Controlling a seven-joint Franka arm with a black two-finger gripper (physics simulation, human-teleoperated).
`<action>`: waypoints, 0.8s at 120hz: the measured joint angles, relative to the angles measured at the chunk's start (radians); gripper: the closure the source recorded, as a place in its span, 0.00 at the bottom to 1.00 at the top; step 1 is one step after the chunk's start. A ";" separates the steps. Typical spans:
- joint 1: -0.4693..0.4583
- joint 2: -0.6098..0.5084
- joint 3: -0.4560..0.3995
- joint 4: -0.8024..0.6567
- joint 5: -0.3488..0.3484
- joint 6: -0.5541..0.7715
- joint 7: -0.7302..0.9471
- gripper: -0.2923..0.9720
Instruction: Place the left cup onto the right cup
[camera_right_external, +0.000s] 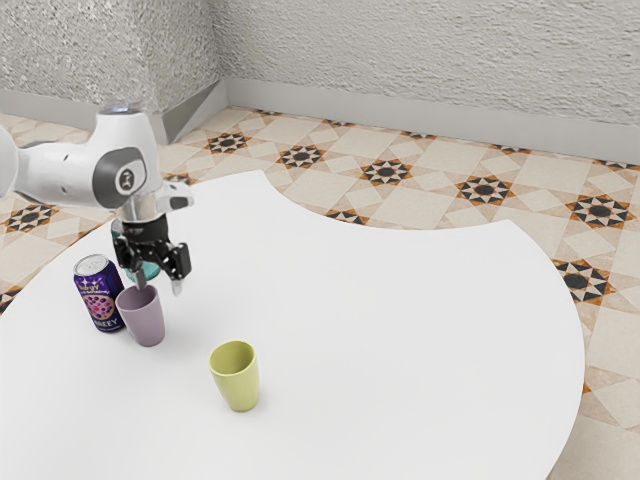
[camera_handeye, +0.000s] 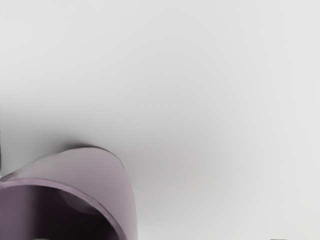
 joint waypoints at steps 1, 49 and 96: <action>0.000 0.001 0.001 0.000 0.000 0.001 0.001 0.33; -0.005 0.046 0.031 0.005 -0.001 0.046 0.029 0.34; -0.013 0.081 0.033 0.009 -0.005 0.067 0.046 0.40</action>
